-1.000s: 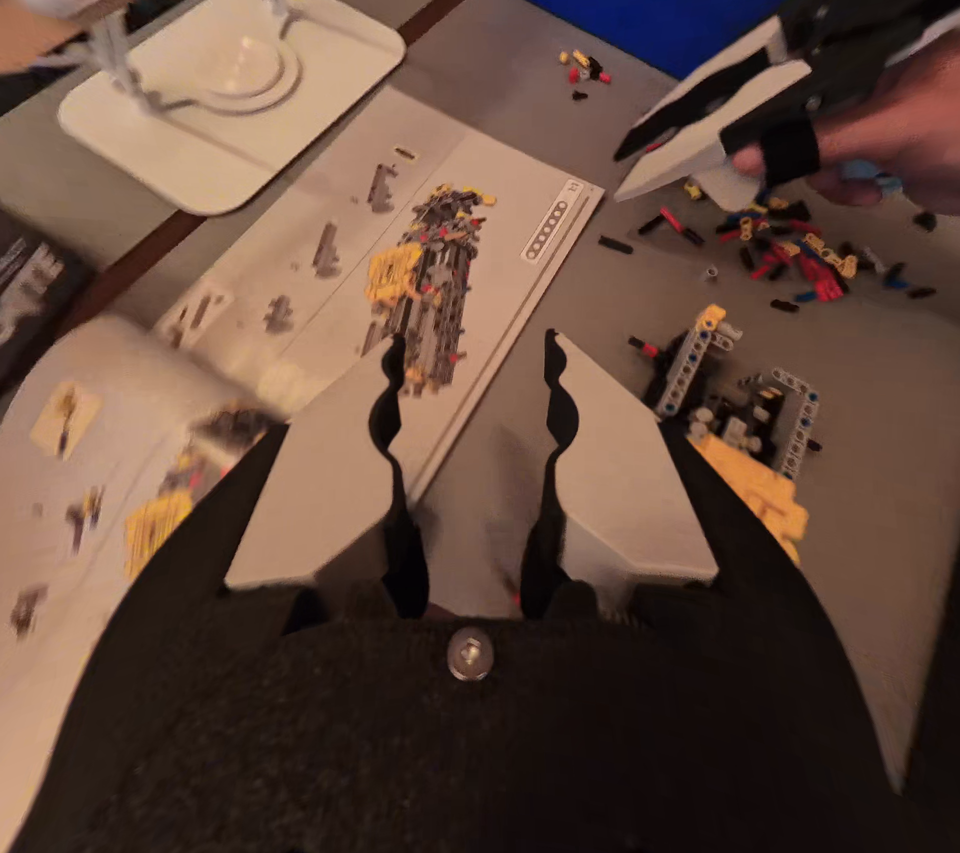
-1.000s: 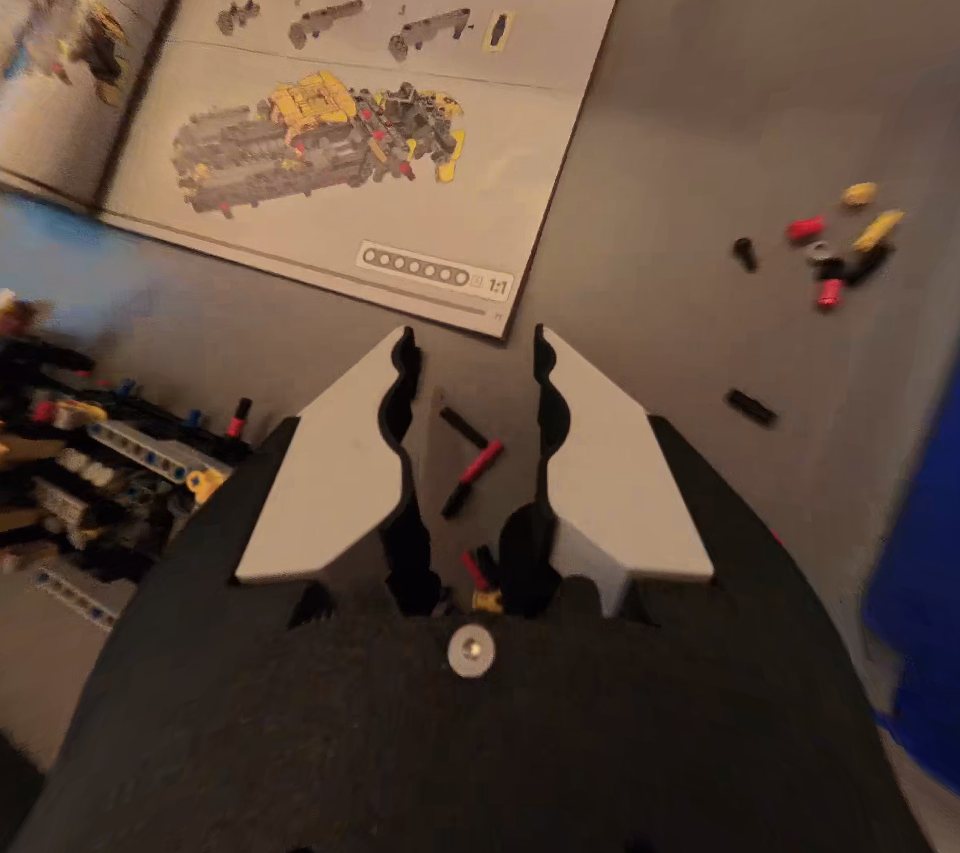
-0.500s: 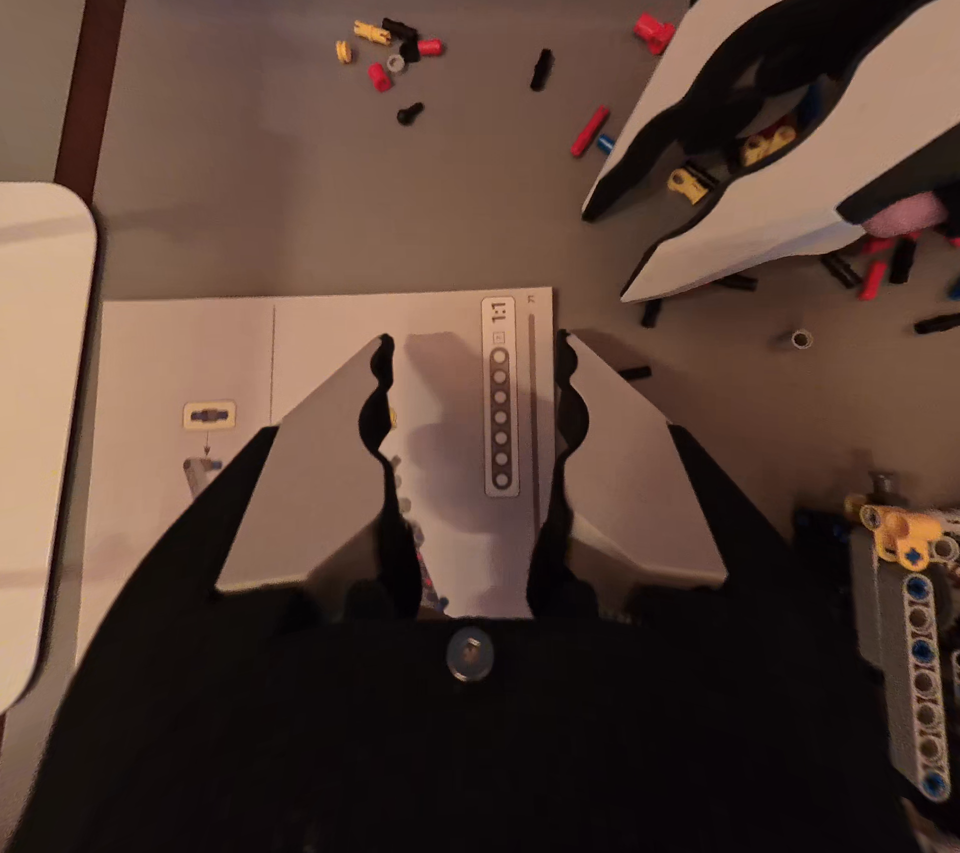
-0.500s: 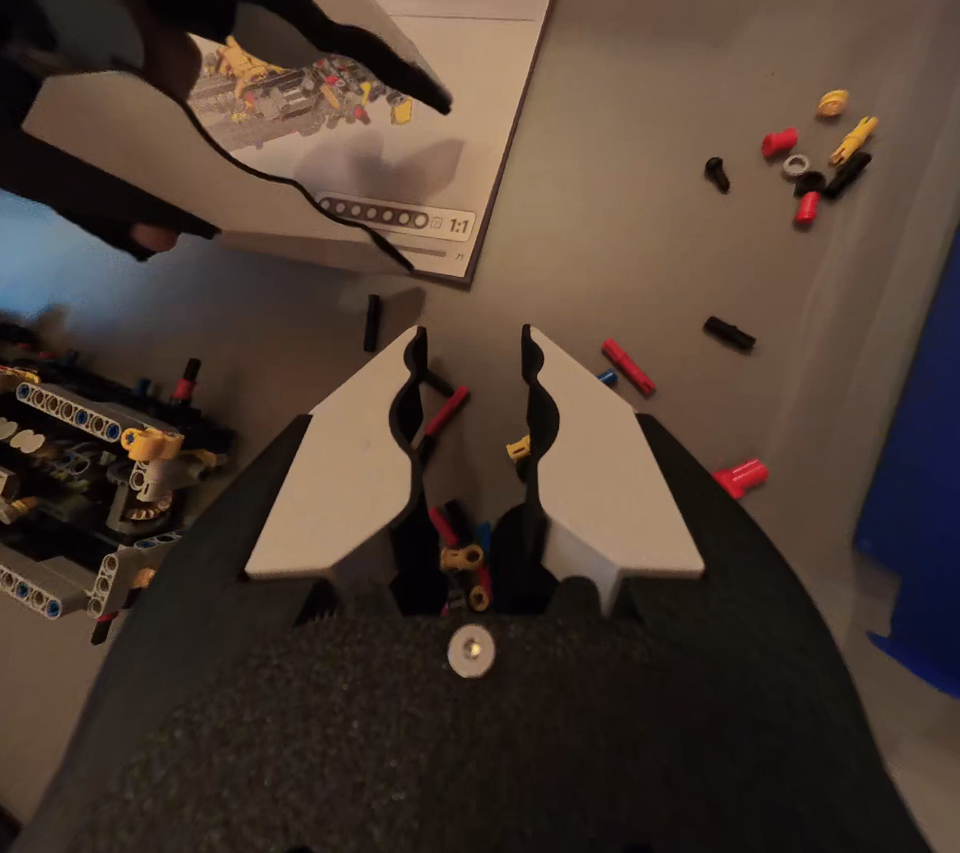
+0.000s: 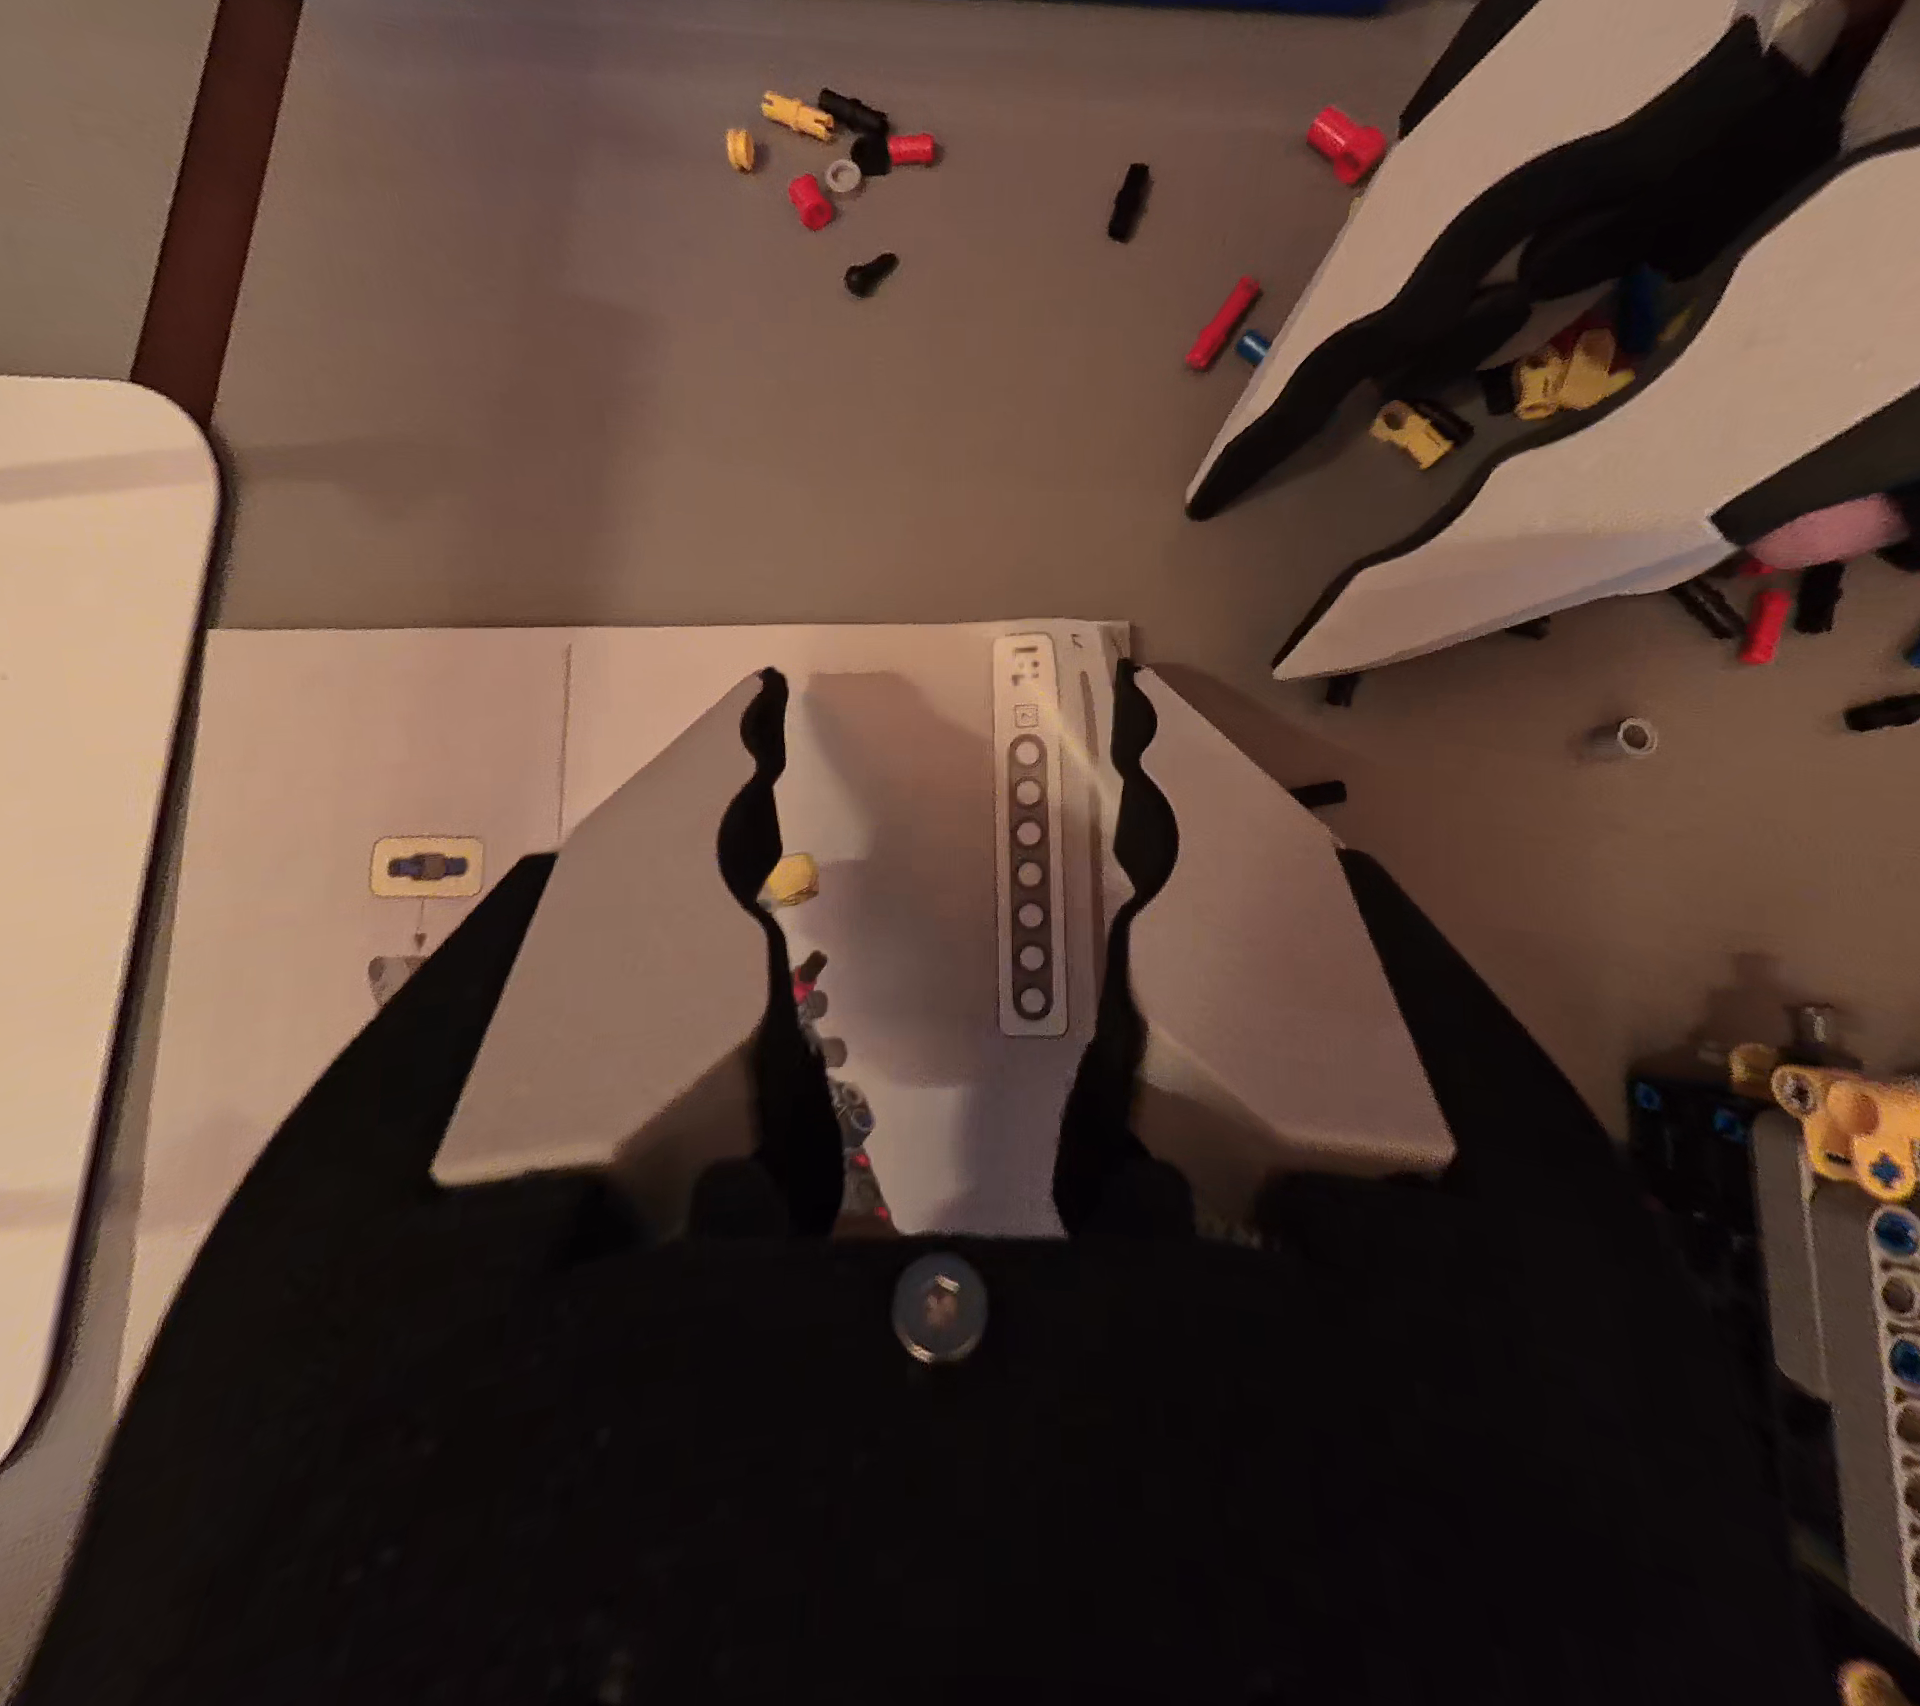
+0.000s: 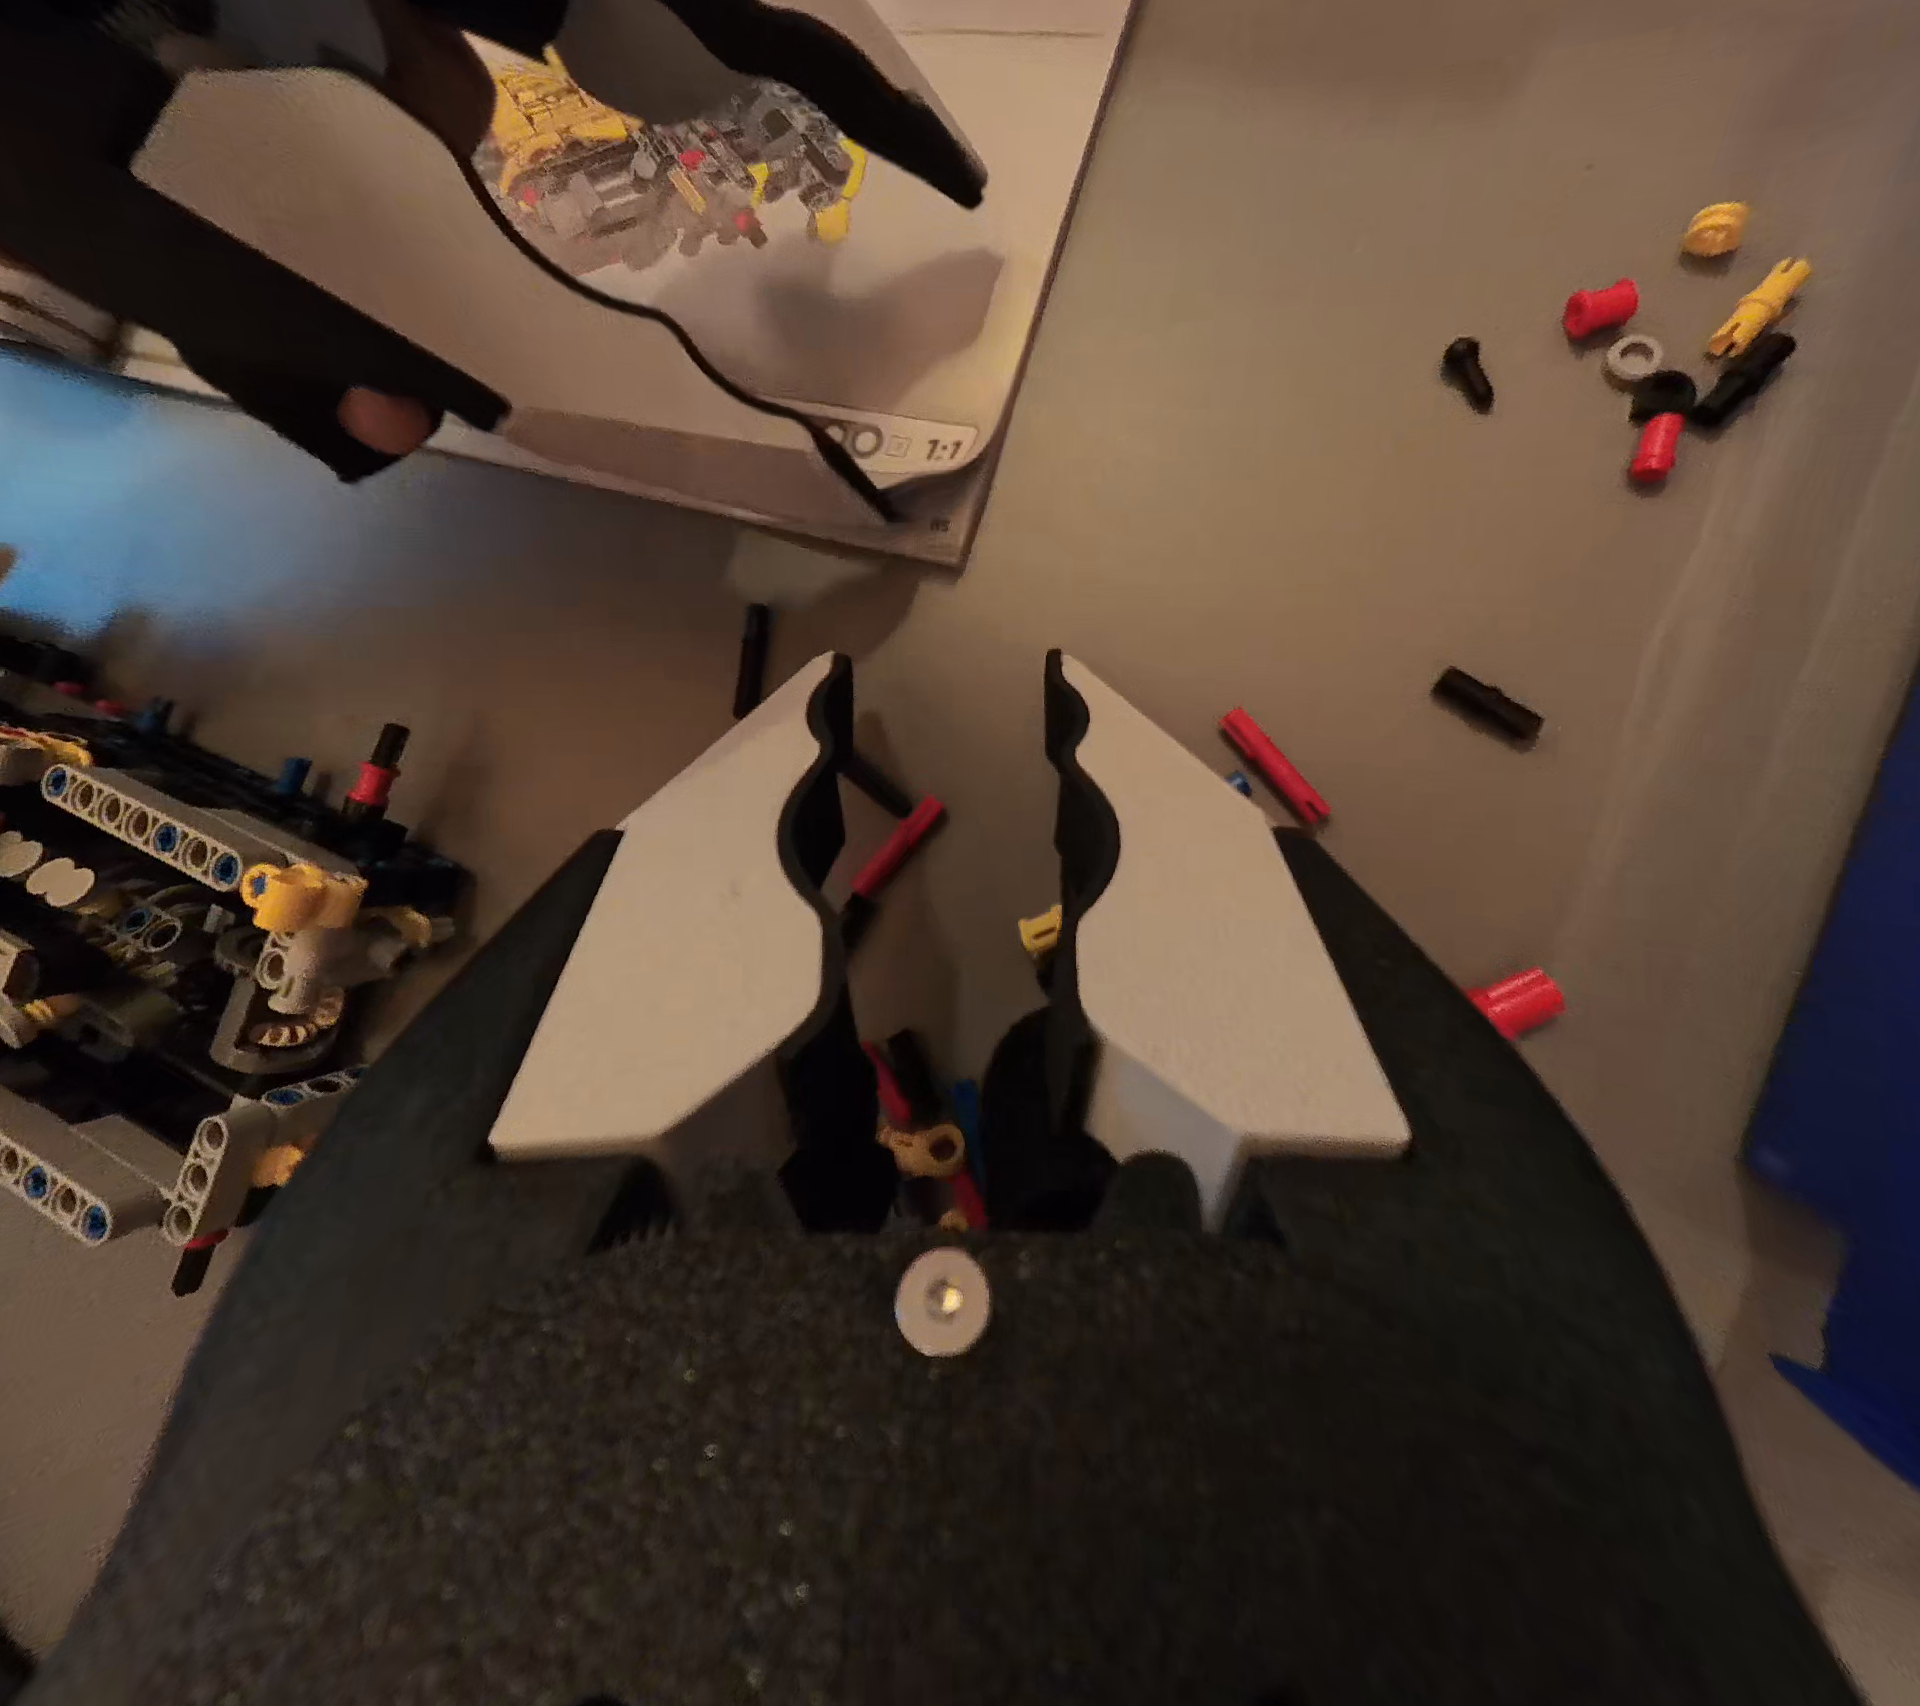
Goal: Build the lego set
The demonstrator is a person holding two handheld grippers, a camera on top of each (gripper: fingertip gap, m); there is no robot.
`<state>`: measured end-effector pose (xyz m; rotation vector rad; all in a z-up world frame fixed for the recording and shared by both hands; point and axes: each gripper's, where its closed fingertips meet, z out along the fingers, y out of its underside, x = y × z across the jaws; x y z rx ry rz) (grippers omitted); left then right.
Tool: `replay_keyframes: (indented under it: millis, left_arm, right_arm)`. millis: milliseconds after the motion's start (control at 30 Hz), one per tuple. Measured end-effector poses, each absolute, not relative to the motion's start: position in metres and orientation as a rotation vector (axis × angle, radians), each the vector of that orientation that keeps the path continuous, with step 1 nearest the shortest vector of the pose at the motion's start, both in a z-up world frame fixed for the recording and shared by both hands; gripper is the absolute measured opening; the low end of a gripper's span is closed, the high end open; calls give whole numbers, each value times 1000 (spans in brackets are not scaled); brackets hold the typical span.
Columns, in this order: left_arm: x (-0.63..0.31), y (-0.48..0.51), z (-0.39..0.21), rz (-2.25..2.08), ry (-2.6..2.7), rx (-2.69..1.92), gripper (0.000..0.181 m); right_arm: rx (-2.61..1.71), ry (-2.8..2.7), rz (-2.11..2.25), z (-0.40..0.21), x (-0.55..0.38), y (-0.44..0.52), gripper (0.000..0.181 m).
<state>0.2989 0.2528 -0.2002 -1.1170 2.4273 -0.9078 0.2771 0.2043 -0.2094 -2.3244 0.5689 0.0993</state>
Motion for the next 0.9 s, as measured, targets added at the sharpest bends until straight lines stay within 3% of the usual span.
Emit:
replay_keyframes:
  millis: [467,500,567,833,867,900]
  left_arm:
    - [295,270,-187,-1043,2354,-1264,63]
    - [293,270,-185,-1093,2335,-1325,62]
    - [290,271,-175,-1256,2263,-1520,62]
    - [267,300,-130,-1744,1843,-2038,62]
    - [262,307,-128,-1773,1785,-2096,50]
    - [256,313,-124,-1822,1740,-2126,26]
  right_arm:
    - [-2340,496,3,-209,272,251,36]
    - [-2331,512,-3,-208,273,254,33]
    - [-2315,508,5,-204,270,258,10]
    - [-2230,-10,-364,-148,226,289,0]
    - [-2227,-71,-387,-142,217,294,0]
    - [-2227,-93,-409,-139,211,298,1]
